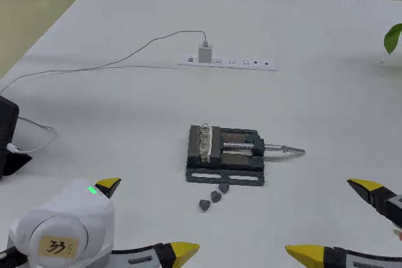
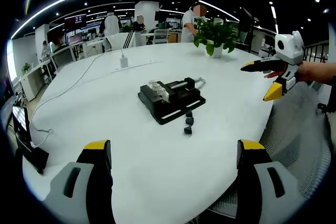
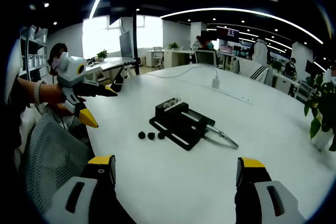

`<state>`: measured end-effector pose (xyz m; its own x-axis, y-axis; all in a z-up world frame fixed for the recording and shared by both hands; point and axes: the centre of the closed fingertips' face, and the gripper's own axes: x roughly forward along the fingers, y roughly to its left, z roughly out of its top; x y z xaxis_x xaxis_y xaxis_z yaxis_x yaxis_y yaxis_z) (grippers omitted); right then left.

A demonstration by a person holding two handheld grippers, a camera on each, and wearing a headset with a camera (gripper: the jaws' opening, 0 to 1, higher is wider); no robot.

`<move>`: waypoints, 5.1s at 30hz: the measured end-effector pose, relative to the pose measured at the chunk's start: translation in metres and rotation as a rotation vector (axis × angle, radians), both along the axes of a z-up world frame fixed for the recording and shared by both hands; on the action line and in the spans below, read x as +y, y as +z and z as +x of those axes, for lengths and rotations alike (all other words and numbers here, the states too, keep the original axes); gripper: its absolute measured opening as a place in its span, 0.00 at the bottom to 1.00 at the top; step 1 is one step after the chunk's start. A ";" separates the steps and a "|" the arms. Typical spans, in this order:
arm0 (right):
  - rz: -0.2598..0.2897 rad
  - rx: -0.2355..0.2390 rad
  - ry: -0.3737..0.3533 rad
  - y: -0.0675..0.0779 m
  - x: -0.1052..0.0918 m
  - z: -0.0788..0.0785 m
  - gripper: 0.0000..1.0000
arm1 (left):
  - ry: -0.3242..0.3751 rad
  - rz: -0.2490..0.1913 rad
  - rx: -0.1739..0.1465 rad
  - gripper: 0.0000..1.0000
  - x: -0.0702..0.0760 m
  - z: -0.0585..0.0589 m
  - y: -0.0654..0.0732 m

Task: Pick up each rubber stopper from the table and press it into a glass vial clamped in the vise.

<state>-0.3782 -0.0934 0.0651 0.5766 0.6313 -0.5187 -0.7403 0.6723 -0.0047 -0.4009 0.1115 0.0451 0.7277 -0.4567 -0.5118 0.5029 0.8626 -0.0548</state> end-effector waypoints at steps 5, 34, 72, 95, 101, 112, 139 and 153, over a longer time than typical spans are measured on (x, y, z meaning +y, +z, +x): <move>0.003 -0.008 0.045 -0.002 0.022 0.009 0.92 | 0.013 -0.010 -0.004 0.98 0.001 -0.002 0.000; -0.045 0.058 0.155 -0.045 0.087 0.041 0.59 | 0.024 -0.014 -0.005 0.99 -0.001 -0.009 -0.005; -0.122 0.078 0.149 -0.083 0.106 0.053 0.15 | 0.042 -0.030 0.019 0.99 -0.002 -0.014 -0.012; -0.089 0.115 0.123 -0.087 0.109 0.053 0.10 | 0.040 -0.036 0.023 0.98 -0.003 -0.013 -0.014; -0.104 0.115 0.119 -0.091 0.108 0.054 0.11 | 0.042 -0.038 0.025 0.98 -0.003 -0.014 -0.015; -0.118 0.100 0.134 -0.090 0.107 0.054 0.08 | 0.047 -0.044 0.027 0.98 -0.003 -0.014 -0.015; -0.058 0.014 0.289 -0.036 0.115 0.032 0.08 | -0.077 0.028 -0.006 0.92 -0.020 -0.002 -0.014; -0.139 0.019 0.512 -0.012 0.104 -0.005 0.08 | -0.311 0.165 -0.099 0.71 -0.044 0.007 -0.005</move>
